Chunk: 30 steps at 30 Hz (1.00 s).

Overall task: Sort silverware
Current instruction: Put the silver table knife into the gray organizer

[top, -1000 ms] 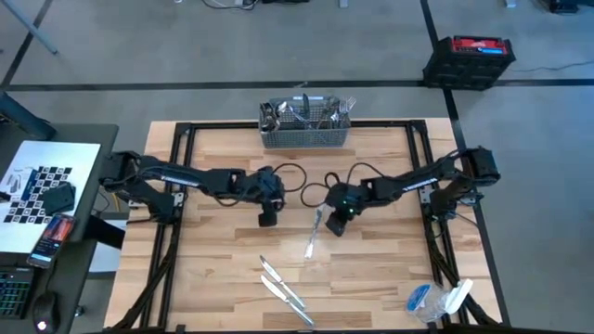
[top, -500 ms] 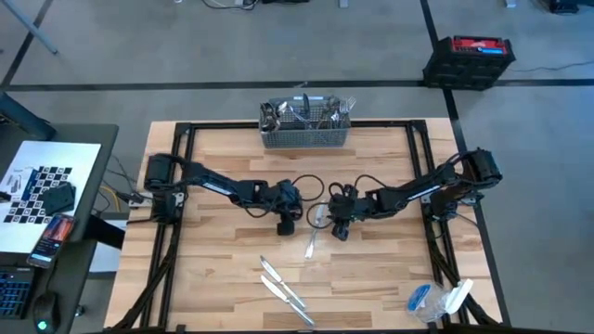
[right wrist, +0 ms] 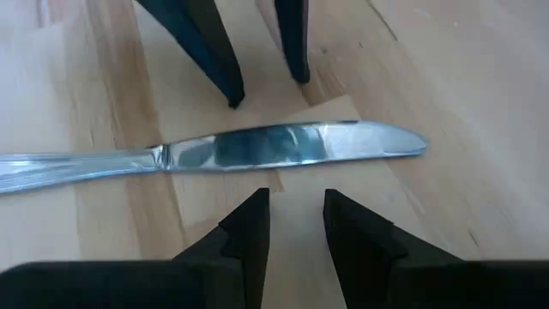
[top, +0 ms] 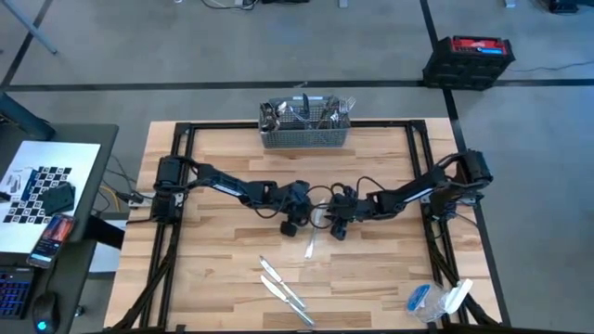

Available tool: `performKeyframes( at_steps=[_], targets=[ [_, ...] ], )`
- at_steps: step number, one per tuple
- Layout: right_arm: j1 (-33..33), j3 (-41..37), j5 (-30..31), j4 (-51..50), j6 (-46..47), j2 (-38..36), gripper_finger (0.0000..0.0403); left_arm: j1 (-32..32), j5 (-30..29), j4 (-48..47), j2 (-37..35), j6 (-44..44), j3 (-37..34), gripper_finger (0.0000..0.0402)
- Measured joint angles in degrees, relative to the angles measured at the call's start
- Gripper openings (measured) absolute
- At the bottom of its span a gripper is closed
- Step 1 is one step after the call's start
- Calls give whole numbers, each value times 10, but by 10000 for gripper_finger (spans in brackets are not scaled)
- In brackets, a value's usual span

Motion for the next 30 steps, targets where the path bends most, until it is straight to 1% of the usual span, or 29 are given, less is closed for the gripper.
performKeyframes(
  at_steps=[2,5,7,9,13,16,21,24,26,30],
  targets=[
    [5,0,1,26,5,12,102,0,-11,3,0,94,0,125],
    [9,0,-3,59,5,26,102,0,-11,8,6,233,1,125],
    [9,1,-6,62,5,29,102,0,-12,22,16,283,2,125],
    [8,1,-8,53,5,28,102,0,-12,26,30,315,5,125],
    [5,1,-11,29,-4,18,102,1,-10,17,49,330,17,125],
    [5,1,-12,6,-17,5,102,2,-6,18,49,329,17,125],
    [-5,2,-12,-44,-28,-2,102,9,24,23,50,332,17,125],
    [-12,0,-15,-33,-44,2,102,12,40,22,50,332,17,125],
    [-18,-1,-18,-15,-58,2,102,13,42,22,50,340,17,124],
    [-28,0,-22,-13,-58,3,102,10,35,25,49,378,16,114]
  ],
)
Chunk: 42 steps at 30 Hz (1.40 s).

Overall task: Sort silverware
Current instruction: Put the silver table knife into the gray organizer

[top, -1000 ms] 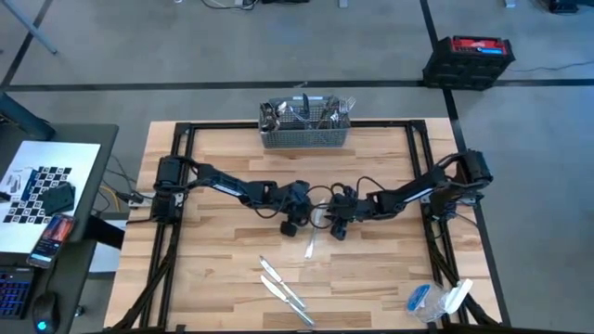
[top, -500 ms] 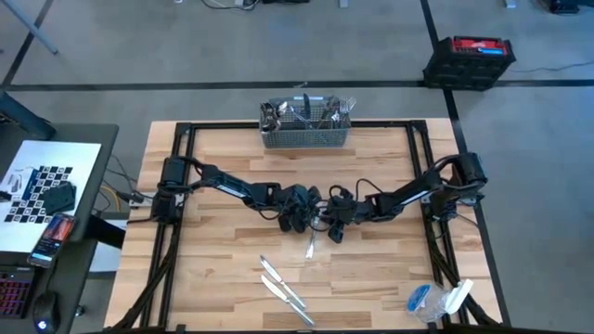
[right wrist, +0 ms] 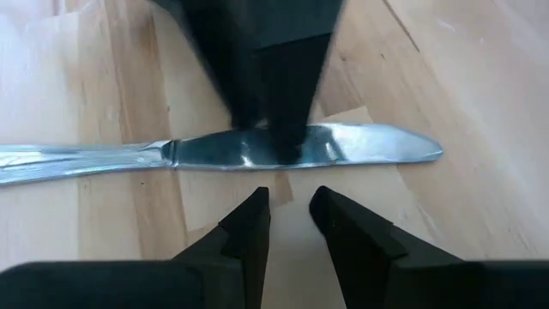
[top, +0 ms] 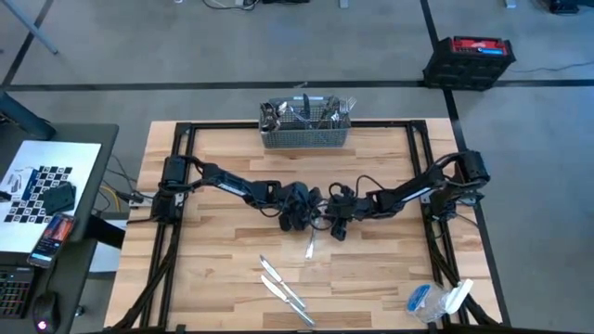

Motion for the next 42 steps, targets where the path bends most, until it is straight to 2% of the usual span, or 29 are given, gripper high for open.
performKeyframes(
  at_steps=[2,4,7,9,11,13,16,18,20,28,37,42],
  targets=[
    [1,0,2,-2,0,0,102,-2,-5,-3,-2,-16,0,107],
    [1,0,4,-2,0,0,102,-4,-19,-10,-6,-87,0,101],
    [6,0,12,-2,3,0,102,-8,-42,-19,-20,-260,-1,98],
    [7,0,12,-2,4,0,102,-11,-59,-38,-36,-395,-1,99],
    [7,0,13,-3,7,0,102,-11,-51,-65,-58,-548,-4,99],
    [7,0,13,-2,11,0,102,-5,-26,-83,-77,-694,-2,99],
    [7,0,13,-2,14,0,102,15,57,-82,-96,-896,5,99],
    [7,0,13,-2,14,0,102,26,91,-72,-93,-990,5,99],
    [7,0,13,-2,14,0,102,34,92,-59,-81,-1056,4,99],
    [14,0,19,-2,-19,1,102,46,125,-10,-15,-1227,8,99],
    [13,1,17,-15,-51,0,102,42,126,7,-7,-1269,8,99],
    [11,1,14,-16,-60,0,102,39,162,-12,-7,-1286,8,99]
  ],
)
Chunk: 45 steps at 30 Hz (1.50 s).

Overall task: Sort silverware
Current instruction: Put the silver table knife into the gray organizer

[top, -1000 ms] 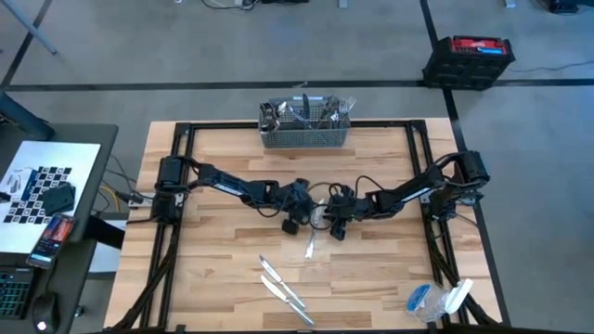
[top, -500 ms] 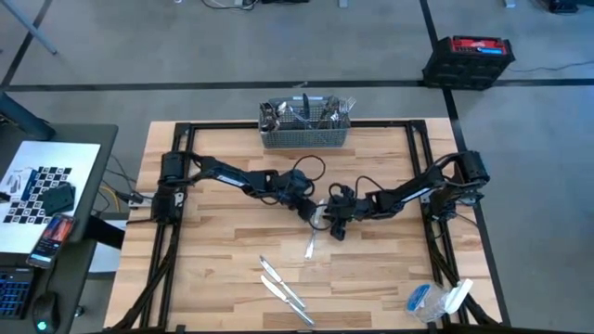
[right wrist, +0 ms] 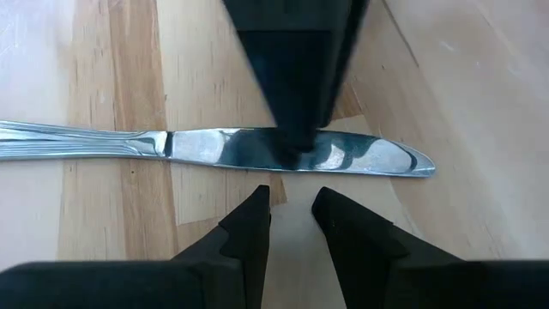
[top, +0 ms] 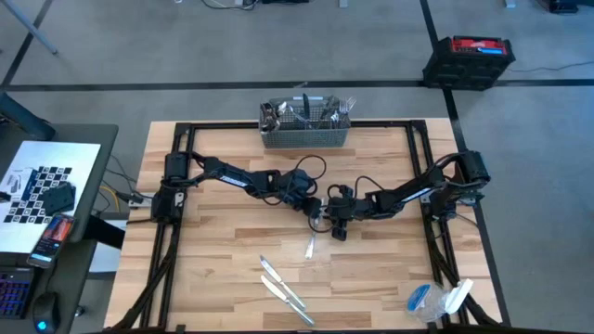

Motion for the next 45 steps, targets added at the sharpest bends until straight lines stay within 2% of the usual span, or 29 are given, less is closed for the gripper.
performKeyframes(
  at_steps=[9,13,25,34,45],
  targets=[
    [0,0,0,-2,-1,0,102,-1,8,-106,1,24,31,99],
    [0,0,0,-2,-2,0,102,-2,-14,-139,2,36,54,99],
    [0,-2,0,20,-23,0,102,0,-46,-128,15,18,65,99],
    [0,7,1,25,-21,21,102,-2,-38,-77,50,-14,69,99],
    [-1,25,8,41,-22,44,101,-3,-30,-69,50,12,66,99]
  ],
)
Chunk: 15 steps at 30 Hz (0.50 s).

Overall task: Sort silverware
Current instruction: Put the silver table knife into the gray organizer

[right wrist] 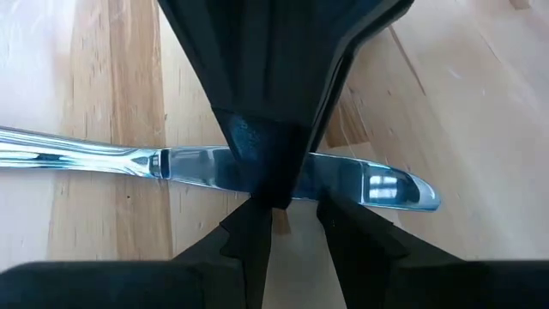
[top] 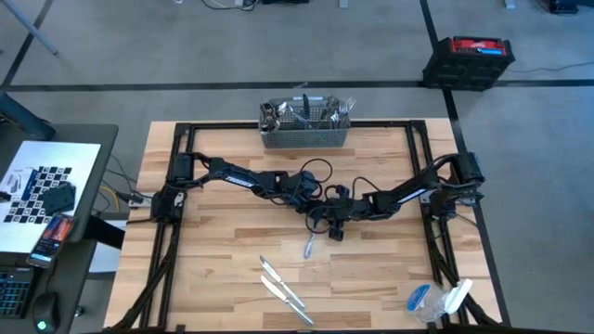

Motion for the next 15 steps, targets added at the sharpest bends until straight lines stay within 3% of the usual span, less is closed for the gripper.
performKeyframes(
  at_steps=[5,10,15],
  targets=[
    [1,0,0,12,-1,0,101,-2,-14,7,1,27,0,80],
    [1,-1,2,26,-1,2,101,-4,-23,10,6,58,0,15],
    [7,4,-6,-17,5,-33,101,-6,-28,2,-12,107,0,4]
  ],
)
